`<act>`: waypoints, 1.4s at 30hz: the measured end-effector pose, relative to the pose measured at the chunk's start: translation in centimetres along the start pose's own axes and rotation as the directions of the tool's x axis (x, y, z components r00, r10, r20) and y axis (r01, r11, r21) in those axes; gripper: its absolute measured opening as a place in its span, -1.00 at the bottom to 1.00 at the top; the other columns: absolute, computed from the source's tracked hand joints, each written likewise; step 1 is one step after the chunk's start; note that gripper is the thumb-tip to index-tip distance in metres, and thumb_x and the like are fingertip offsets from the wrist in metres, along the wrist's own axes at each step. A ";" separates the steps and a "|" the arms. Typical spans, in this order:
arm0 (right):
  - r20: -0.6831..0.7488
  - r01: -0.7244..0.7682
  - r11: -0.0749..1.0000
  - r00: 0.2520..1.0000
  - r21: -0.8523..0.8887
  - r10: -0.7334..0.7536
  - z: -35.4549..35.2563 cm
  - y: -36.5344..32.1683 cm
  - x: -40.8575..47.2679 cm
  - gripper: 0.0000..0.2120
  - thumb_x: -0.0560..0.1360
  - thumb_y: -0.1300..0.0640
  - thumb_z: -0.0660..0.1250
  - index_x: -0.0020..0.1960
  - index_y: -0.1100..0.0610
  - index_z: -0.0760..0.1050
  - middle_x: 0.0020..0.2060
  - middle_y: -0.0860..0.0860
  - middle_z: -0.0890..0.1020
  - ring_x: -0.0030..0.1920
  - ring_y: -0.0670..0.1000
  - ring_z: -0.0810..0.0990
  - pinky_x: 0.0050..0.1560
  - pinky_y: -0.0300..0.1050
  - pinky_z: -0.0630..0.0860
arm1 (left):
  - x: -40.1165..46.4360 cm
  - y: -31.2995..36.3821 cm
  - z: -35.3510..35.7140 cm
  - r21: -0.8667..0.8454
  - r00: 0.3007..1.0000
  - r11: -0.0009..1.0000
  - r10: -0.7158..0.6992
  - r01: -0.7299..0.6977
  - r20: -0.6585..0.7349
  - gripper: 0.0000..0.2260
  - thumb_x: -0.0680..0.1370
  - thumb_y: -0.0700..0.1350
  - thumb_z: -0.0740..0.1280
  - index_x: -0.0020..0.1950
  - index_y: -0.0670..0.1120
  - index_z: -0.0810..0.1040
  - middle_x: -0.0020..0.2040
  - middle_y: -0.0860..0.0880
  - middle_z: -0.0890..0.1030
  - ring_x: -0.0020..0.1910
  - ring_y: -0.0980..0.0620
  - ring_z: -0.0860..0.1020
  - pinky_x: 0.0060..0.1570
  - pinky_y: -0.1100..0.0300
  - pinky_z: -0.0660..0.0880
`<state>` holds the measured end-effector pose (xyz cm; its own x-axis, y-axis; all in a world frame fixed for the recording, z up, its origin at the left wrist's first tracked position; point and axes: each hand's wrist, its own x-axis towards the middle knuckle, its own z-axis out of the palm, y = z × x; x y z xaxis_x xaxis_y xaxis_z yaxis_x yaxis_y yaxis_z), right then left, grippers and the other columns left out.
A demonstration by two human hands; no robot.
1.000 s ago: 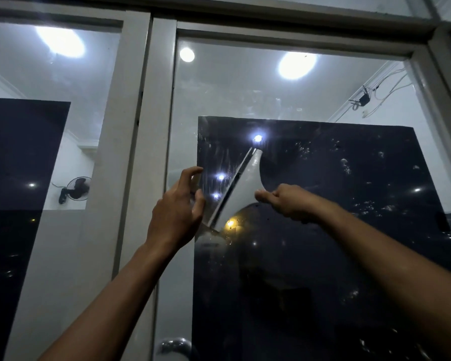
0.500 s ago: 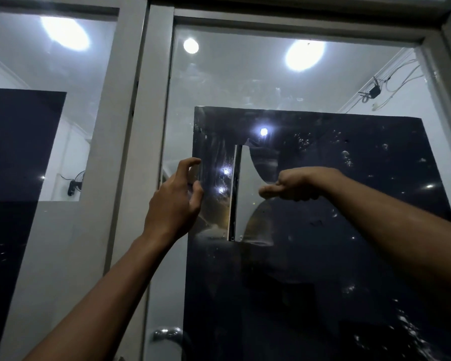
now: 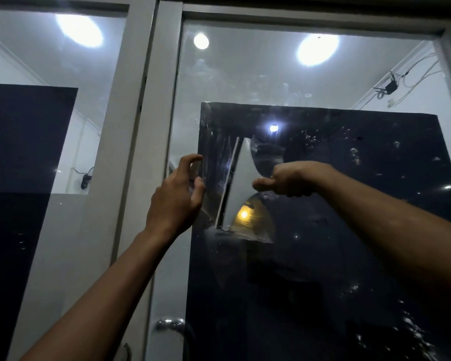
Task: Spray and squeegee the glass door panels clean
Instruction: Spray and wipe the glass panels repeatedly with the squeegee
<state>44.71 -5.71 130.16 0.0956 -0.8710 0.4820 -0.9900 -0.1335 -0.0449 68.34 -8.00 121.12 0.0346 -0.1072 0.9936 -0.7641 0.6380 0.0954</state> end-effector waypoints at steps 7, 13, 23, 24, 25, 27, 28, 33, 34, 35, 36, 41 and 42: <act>0.086 -0.095 0.995 0.992 0.027 0.093 -0.4 4.7 -1.3 -0.42 0.49 -0.43 0.17 -0.33 0.08 0.33 -0.53 -0.01 0.29 -0.57 -0.01 0.16 -0.48 -0.25 0.14 | 0.1 0.5 0.9 -0.013 1.000 1.000 -0.005 0.005 0.003 -0.62 0.65 -0.10 0.22 0.47 0.04 0.30 -0.03 -0.03 0.59 -0.21 0.02 0.52 -0.32 0.21 0.36; 0.045 -0.067 0.997 0.997 0.034 0.065 -0.7 3.3 -2.0 -0.40 0.50 -0.42 0.17 -0.34 0.10 0.35 -0.60 -0.04 0.31 -0.63 -0.02 0.20 -0.50 -0.28 0.16 | 0.0 0.7 0.7 -0.003 1.000 1.000 0.013 -0.013 0.010 -0.62 0.65 -0.09 0.22 0.47 0.05 0.30 -0.03 0.01 0.55 -0.20 0.02 0.51 -0.32 0.24 0.34; 0.047 0.004 1.000 0.999 0.023 -0.005 1.4 -0.9 -0.7 -0.44 0.53 -0.41 0.13 -0.29 0.07 0.37 -0.47 0.00 0.41 -0.52 -0.02 0.32 -0.48 -0.22 0.26 | -0.8 -1.1 -1.6 0.019 0.999 0.999 -0.032 0.032 -0.005 -0.64 0.64 -0.09 0.21 0.45 0.05 0.32 -0.06 -0.02 0.55 -0.25 -0.03 0.51 -0.32 0.16 0.35; 0.051 -0.032 0.999 0.998 0.042 0.030 1.2 0.9 -1.2 -0.43 0.52 -0.42 0.14 -0.32 0.07 0.33 -0.50 0.00 0.37 -0.55 -0.01 0.27 -0.49 -0.25 0.22 | -0.8 -1.2 -1.6 0.017 0.999 0.999 -0.035 0.035 -0.007 -0.64 0.64 -0.10 0.22 0.44 0.06 0.31 -0.07 -0.03 0.56 -0.25 -0.03 0.52 -0.31 0.15 0.36; 0.053 -0.074 0.995 0.996 0.061 0.071 1.2 2.8 -1.7 -0.41 0.50 -0.44 0.15 -0.33 0.08 0.30 -0.53 0.00 0.33 -0.58 -0.01 0.22 -0.49 -0.27 0.20 | -0.8 -1.3 -1.6 0.011 0.999 0.999 -0.035 0.035 -0.003 -0.64 0.64 -0.10 0.22 0.44 0.06 0.31 -0.08 -0.04 0.56 -0.27 -0.01 0.51 -0.32 0.16 0.35; 0.046 -0.140 0.984 0.990 0.106 0.136 1.3 5.8 -2.7 -0.38 0.47 -0.46 0.16 -0.35 0.10 0.32 -0.57 -0.01 0.29 -0.61 -0.01 0.18 -0.49 -0.28 0.18 | -0.8 -1.2 -1.5 0.008 1.000 1.000 -0.026 0.026 0.000 -0.64 0.64 -0.10 0.22 0.45 0.04 0.32 -0.10 -0.02 0.54 -0.30 0.05 0.47 -0.37 0.26 0.29; 0.043 -0.159 0.978 0.987 0.132 0.155 1.4 6.6 -3.1 -0.37 0.46 -0.46 0.15 -0.34 0.12 0.35 -0.57 -0.01 0.28 -0.61 -0.01 0.17 -0.50 -0.28 0.18 | -0.8 -1.1 -1.5 0.007 1.000 1.000 -0.024 0.024 -0.002 -0.64 0.64 -0.11 0.22 0.44 0.04 0.32 -0.11 -0.02 0.54 -0.30 0.05 0.47 -0.37 0.29 0.27; -0.087 -0.035 0.930 0.994 0.366 0.072 2.8 3.4 -3.6 -0.39 0.54 -0.37 0.17 -0.37 0.14 0.37 -0.60 0.02 0.37 -0.67 -0.01 0.26 -0.53 -0.29 0.26 | -0.9 -1.1 -2.2 -0.004 1.000 1.000 -0.020 0.020 -0.007 -0.64 0.64 -0.11 0.22 0.45 0.03 0.32 -0.17 0.00 0.52 -0.32 0.09 0.46 -0.39 0.27 0.25; -0.126 0.020 0.883 0.991 0.468 0.044 3.0 1.8 -3.3 -0.41 0.57 -0.33 0.17 -0.36 0.14 0.37 -0.62 0.01 0.37 -0.67 -0.01 0.26 -0.53 -0.29 0.25 | -1.0 -1.2 -2.5 -0.006 1.000 1.000 -0.028 0.028 -0.012 -0.63 0.64 -0.12 0.22 0.45 0.03 0.33 -0.18 0.00 0.51 -0.32 0.11 0.46 -0.39 0.27 0.26; -0.173 0.073 0.824 0.984 0.561 0.031 3.1 0.1 -2.9 -0.43 0.59 -0.29 0.17 -0.35 0.14 0.37 -0.62 0.00 0.37 -0.67 -0.03 0.28 -0.53 -0.29 0.24 | -1.0 -1.3 -2.8 -0.007 0.999 0.999 -0.035 0.035 -0.017 -0.64 0.64 -0.12 0.22 0.45 0.03 0.33 -0.18 0.00 0.51 -0.33 0.12 0.45 -0.39 0.25 0.26; -0.231 0.121 0.768 0.972 0.629 0.036 3.0 -1.5 -2.4 -0.45 0.61 -0.26 0.15 -0.35 0.14 0.37 -0.59 0.01 0.39 -0.66 -0.03 0.32 -0.54 -0.29 0.25 | -1.0 -1.5 -3.1 -0.009 0.999 0.999 -0.036 0.036 -0.022 -0.64 0.64 -0.12 0.23 0.44 0.03 0.34 -0.18 0.00 0.51 -0.34 0.12 0.44 -0.38 0.23 0.27; -0.239 0.160 0.459 0.963 0.874 0.120 0.7 -7.4 2.9 -0.60 0.65 -0.12 0.13 -0.21 0.13 0.45 -0.37 0.08 0.49 -0.44 0.02 0.47 -0.30 -0.10 0.46 | -0.9 -2.8 -4.1 -0.001 0.999 1.000 -0.026 0.026 -0.025 -0.63 0.64 -0.13 0.23 0.45 0.04 0.33 -0.11 -0.03 0.56 -0.29 0.02 0.50 -0.33 0.19 0.34; -0.218 0.142 0.404 0.965 0.904 0.148 0.6 -8.1 3.8 -0.63 0.66 -0.09 0.13 -0.20 0.12 0.44 -0.33 0.09 0.49 -0.42 0.03 0.47 -0.27 -0.06 0.45 | -0.8 -3.1 -4.2 0.005 0.999 1.000 -0.029 0.029 -0.028 -0.62 0.64 -0.13 0.24 0.46 0.04 0.33 -0.10 -0.04 0.56 -0.27 0.01 0.50 -0.33 0.21 0.33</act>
<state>53.16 -8.20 131.84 -0.0774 -0.7569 0.6489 -0.2930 -0.6049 -0.7405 73.37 -6.64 120.28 0.0745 -0.1045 0.9917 -0.7658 0.6310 0.1240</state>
